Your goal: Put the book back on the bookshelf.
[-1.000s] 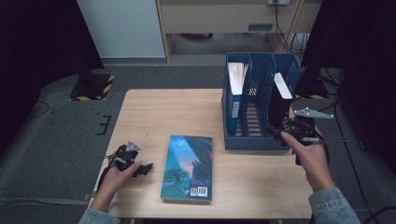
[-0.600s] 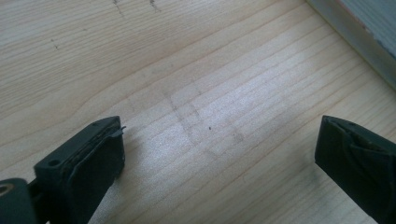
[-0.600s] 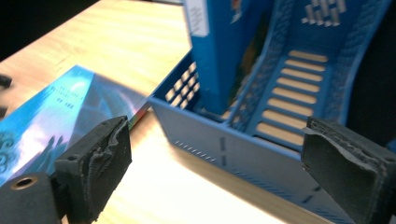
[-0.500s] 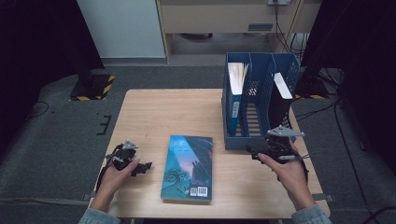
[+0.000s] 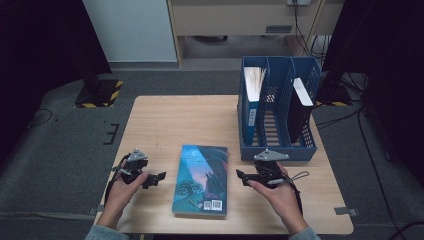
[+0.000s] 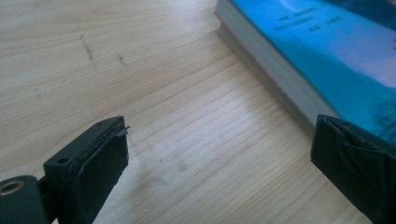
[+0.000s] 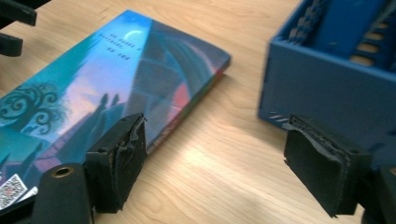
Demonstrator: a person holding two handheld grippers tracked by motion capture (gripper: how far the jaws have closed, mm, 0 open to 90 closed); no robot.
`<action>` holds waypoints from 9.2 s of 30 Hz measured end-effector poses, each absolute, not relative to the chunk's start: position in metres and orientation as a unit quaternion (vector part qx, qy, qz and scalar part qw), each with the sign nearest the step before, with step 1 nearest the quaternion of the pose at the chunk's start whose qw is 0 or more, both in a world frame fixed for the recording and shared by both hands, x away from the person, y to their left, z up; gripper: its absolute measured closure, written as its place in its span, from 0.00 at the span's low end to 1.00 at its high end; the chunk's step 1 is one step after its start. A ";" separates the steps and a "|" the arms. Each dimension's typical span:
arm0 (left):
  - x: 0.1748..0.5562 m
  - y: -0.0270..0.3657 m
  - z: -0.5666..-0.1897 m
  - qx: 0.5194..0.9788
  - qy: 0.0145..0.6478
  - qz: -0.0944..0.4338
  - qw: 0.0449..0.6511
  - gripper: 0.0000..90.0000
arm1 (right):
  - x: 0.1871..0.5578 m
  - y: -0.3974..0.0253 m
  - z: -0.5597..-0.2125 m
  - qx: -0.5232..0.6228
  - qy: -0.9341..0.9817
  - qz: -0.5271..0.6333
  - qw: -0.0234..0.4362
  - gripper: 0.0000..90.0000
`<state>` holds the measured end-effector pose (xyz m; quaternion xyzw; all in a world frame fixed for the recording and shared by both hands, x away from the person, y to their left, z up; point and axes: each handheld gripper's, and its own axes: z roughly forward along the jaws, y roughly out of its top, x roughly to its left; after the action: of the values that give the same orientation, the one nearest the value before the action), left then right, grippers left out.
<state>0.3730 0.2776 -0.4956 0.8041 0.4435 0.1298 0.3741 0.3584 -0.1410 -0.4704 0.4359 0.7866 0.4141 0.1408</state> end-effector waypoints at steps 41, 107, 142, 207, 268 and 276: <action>0.365 0.207 -0.503 0.851 0.371 0.081 0.363 0.17 | 0.352 -0.072 -0.514 0.403 0.825 0.394 0.029 0.19; 0.372 0.215 -0.504 0.847 0.391 0.081 0.350 0.08 | 0.378 -0.048 -0.509 0.409 0.824 0.391 -0.026 0.36; 0.388 0.235 -0.494 0.835 0.410 0.035 0.365 0.67 | 0.389 -0.032 -0.489 0.337 0.870 0.360 -0.027 0.47; 0.408 0.245 -0.383 0.854 0.348 0.104 0.373 0.93 | 0.436 -0.035 -0.337 0.255 0.880 0.387 0.106 0.74; 0.406 0.241 -0.385 0.845 0.347 0.137 0.384 0.91 | 0.423 -0.030 -0.343 0.218 0.868 0.435 0.099 0.78; 0.406 0.242 -0.387 0.839 0.351 0.140 0.391 0.87 | 0.423 -0.030 -0.344 0.216 0.869 0.434 0.099 0.81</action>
<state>0.4058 0.2423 -0.3870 0.8392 0.3510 0.1403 0.3909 0.4234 -0.0305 -0.3435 0.2156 0.8690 0.4343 0.0989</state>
